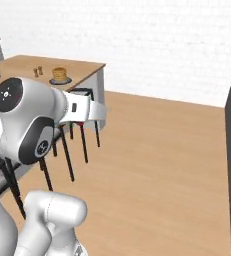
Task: Take the strawberry from the fridge and place it on top of the pancake, located on the dining counter.
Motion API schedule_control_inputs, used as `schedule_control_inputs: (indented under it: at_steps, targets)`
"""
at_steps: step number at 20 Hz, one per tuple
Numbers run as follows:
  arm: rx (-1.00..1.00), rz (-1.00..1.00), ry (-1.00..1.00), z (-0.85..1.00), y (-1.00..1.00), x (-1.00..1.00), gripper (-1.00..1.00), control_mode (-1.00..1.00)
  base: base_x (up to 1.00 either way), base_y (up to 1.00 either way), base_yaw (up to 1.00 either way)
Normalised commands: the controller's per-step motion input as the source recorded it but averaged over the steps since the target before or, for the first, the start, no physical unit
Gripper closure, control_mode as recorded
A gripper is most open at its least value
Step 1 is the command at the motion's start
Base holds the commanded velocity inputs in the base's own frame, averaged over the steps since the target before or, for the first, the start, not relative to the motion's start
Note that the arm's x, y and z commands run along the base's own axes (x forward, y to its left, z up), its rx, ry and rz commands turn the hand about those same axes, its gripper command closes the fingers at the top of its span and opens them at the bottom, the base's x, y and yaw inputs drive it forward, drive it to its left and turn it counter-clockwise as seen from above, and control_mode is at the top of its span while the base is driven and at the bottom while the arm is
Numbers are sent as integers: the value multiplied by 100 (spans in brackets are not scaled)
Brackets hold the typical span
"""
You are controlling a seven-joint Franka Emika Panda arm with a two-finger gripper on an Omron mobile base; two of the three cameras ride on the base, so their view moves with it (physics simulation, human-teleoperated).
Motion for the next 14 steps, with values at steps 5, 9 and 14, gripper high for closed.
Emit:
schedule_control_inputs:
  at_steps: [5,9,14]
  targets:
    - [0,0,0,0,0,0,100,100,100,-57,43]
    - [0,0,0,0,0,0,100,100,100,-64,41]
    - [0,0,0,0,0,0,100,100,100,-72,40]
